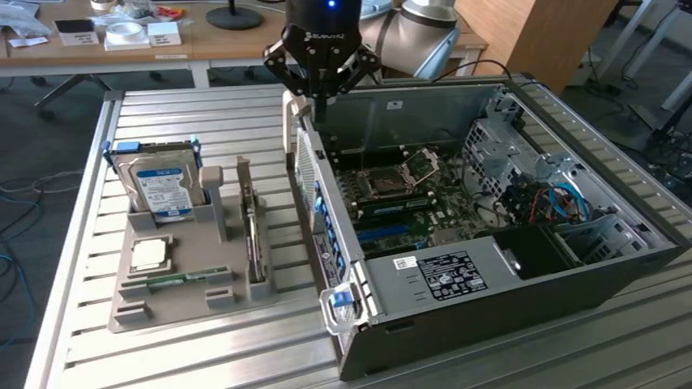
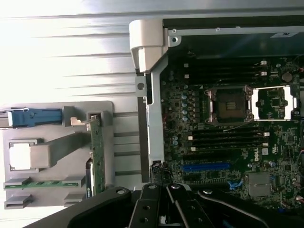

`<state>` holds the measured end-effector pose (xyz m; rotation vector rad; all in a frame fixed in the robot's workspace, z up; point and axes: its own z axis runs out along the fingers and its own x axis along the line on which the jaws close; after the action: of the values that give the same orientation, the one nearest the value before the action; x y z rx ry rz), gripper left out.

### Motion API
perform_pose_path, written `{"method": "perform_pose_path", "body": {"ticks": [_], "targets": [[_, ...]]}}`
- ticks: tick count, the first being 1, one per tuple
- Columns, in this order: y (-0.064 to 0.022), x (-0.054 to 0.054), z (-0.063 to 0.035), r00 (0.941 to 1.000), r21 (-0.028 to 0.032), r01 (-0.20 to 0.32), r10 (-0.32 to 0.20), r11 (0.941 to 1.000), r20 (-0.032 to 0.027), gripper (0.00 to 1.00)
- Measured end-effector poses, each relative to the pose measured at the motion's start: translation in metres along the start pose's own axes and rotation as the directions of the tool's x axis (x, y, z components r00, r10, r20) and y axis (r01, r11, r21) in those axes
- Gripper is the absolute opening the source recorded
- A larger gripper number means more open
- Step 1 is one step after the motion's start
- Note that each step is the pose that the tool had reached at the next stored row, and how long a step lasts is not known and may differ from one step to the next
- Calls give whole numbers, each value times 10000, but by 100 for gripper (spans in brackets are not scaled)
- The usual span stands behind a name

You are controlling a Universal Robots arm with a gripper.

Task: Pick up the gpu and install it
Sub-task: 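Reach for the gpu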

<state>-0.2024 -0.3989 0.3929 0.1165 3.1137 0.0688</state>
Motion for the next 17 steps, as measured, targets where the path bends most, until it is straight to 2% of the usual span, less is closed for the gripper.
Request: {"method": "perform_pose_path", "body": {"ticks": [17], "targets": [[-21,279,-6,10000,0,-1,1,10000,0,11]]}}
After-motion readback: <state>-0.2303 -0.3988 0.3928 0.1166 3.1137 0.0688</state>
